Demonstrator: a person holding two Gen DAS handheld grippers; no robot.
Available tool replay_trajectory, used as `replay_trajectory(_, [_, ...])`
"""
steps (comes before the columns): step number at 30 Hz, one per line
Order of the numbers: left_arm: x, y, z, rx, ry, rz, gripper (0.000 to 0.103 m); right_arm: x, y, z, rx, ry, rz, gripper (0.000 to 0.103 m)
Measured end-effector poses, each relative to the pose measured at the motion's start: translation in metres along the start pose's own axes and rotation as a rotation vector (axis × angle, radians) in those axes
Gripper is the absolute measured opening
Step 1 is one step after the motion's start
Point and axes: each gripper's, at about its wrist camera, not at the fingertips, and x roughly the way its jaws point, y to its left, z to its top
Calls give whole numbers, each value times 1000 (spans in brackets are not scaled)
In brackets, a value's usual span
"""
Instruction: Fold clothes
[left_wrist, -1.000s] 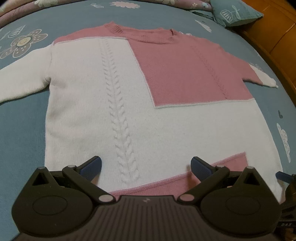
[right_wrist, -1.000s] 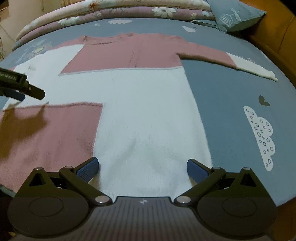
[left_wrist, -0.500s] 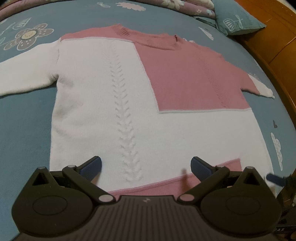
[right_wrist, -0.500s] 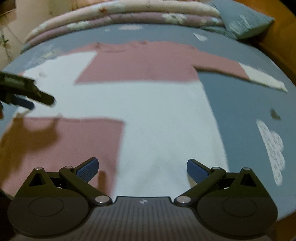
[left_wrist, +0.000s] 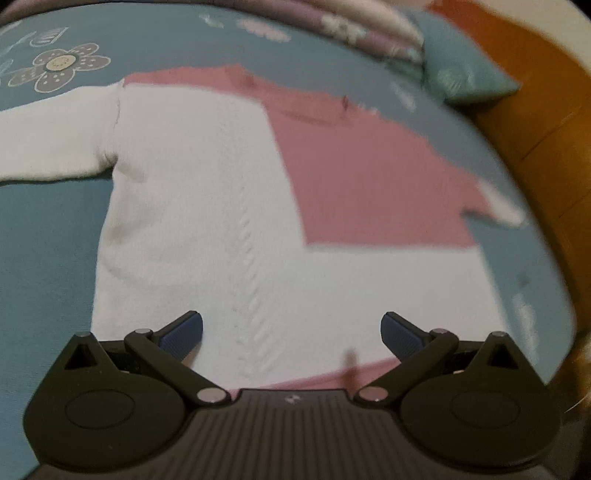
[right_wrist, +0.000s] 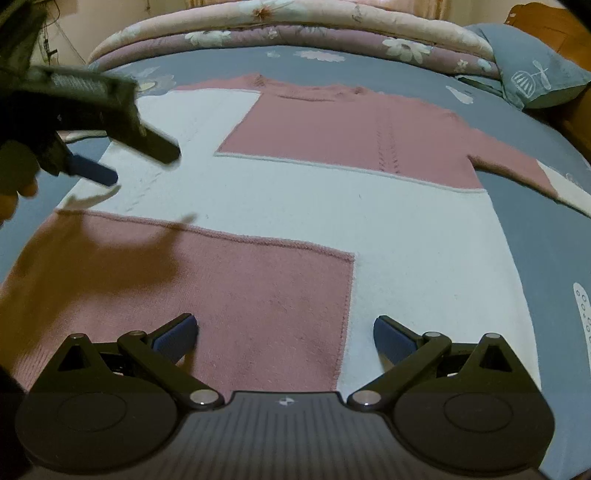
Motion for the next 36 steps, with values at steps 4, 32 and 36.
replay_trajectory(4, [-29, 28, 5, -86, -194, -1, 102, 1, 2, 0, -2, -11, -5, 103])
replay_trajectory(32, [-105, 338, 2, -997, -669, 61, 69, 5, -5, -5, -17, -43, 34, 103])
replay_trajectory(36, [-92, 350, 11, -988, -689, 56, 69, 8, -6, 0, -4, -36, 30, 103])
